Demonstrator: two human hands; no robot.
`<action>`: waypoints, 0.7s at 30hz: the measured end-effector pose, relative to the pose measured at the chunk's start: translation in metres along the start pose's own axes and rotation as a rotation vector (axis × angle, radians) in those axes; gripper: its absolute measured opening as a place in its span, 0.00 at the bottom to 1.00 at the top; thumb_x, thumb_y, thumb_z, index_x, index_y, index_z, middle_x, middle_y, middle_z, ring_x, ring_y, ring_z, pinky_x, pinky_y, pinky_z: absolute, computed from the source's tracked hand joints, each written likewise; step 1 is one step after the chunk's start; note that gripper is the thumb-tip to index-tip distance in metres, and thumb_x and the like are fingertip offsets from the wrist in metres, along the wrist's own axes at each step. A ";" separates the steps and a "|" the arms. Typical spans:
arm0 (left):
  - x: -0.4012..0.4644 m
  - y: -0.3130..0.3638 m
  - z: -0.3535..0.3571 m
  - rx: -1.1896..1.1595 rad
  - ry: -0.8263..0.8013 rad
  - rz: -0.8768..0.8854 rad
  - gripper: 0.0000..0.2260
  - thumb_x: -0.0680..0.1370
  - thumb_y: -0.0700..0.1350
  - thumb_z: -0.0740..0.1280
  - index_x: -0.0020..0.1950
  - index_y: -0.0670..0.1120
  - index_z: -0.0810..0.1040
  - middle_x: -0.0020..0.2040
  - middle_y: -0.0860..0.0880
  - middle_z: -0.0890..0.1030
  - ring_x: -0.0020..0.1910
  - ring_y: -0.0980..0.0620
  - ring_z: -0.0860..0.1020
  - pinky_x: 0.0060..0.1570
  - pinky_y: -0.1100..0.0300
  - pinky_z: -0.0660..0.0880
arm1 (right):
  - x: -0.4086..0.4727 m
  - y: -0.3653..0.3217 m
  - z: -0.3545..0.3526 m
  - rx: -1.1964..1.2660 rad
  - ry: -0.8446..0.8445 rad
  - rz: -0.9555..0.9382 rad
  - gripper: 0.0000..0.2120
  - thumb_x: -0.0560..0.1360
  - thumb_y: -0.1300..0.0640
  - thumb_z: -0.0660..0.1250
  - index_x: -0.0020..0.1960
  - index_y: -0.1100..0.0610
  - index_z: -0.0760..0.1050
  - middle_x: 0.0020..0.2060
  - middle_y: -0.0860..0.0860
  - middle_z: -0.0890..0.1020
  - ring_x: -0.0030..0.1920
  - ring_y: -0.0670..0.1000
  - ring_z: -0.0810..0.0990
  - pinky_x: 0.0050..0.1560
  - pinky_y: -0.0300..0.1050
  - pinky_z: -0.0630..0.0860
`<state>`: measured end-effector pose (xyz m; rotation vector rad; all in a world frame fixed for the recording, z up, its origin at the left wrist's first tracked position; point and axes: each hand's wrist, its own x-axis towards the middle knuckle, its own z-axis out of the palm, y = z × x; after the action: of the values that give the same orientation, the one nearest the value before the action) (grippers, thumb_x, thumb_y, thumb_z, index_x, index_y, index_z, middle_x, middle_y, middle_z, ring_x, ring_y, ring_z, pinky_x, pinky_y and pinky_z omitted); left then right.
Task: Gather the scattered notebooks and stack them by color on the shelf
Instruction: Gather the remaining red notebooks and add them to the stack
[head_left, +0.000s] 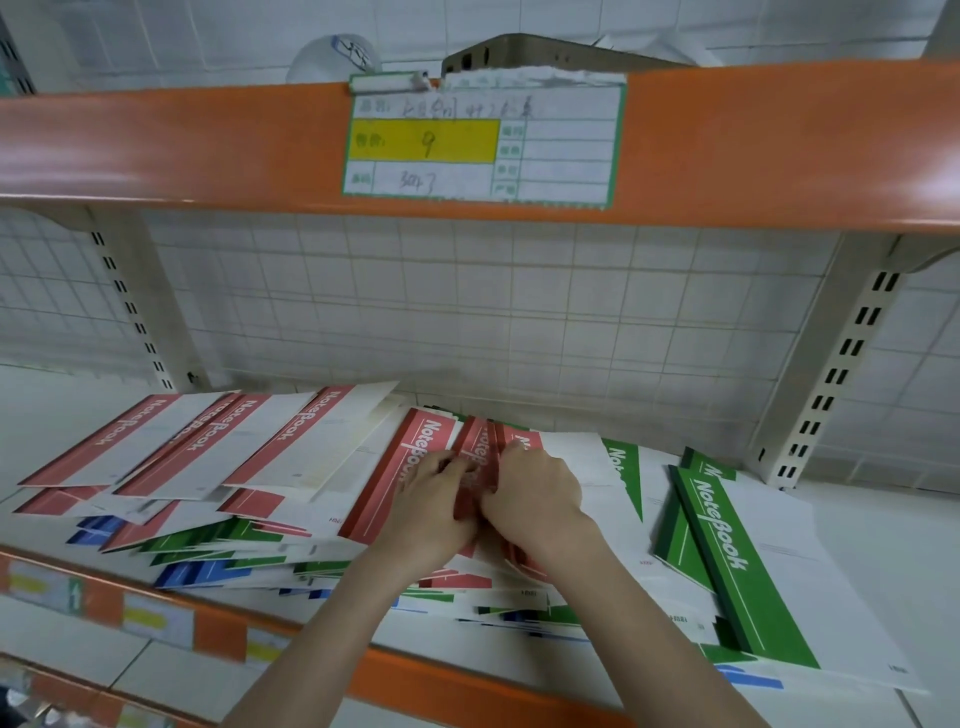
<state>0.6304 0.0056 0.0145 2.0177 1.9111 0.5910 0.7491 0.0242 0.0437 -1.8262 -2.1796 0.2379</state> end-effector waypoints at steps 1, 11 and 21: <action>0.000 0.001 -0.001 -0.054 0.021 -0.024 0.23 0.77 0.43 0.65 0.72 0.49 0.67 0.72 0.47 0.64 0.71 0.47 0.62 0.72 0.50 0.60 | -0.001 -0.001 0.002 0.008 0.020 -0.006 0.19 0.78 0.55 0.58 0.67 0.60 0.64 0.56 0.57 0.78 0.55 0.58 0.78 0.44 0.45 0.71; 0.014 0.001 -0.009 -0.714 0.186 -0.239 0.18 0.79 0.32 0.58 0.68 0.42 0.71 0.65 0.42 0.76 0.64 0.47 0.74 0.64 0.58 0.67 | 0.005 -0.001 -0.014 0.223 -0.009 -0.125 0.19 0.80 0.58 0.55 0.70 0.58 0.62 0.55 0.61 0.78 0.55 0.63 0.76 0.50 0.48 0.72; 0.021 -0.007 -0.014 -0.698 -0.062 -0.174 0.10 0.78 0.45 0.64 0.46 0.41 0.82 0.41 0.46 0.82 0.44 0.47 0.80 0.50 0.55 0.73 | 0.003 -0.006 -0.007 0.252 -0.079 -0.079 0.14 0.79 0.57 0.53 0.63 0.60 0.68 0.54 0.60 0.79 0.53 0.62 0.77 0.48 0.46 0.70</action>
<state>0.6177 0.0259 0.0254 1.3938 1.5232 0.9677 0.7456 0.0255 0.0526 -1.6151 -2.1543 0.5492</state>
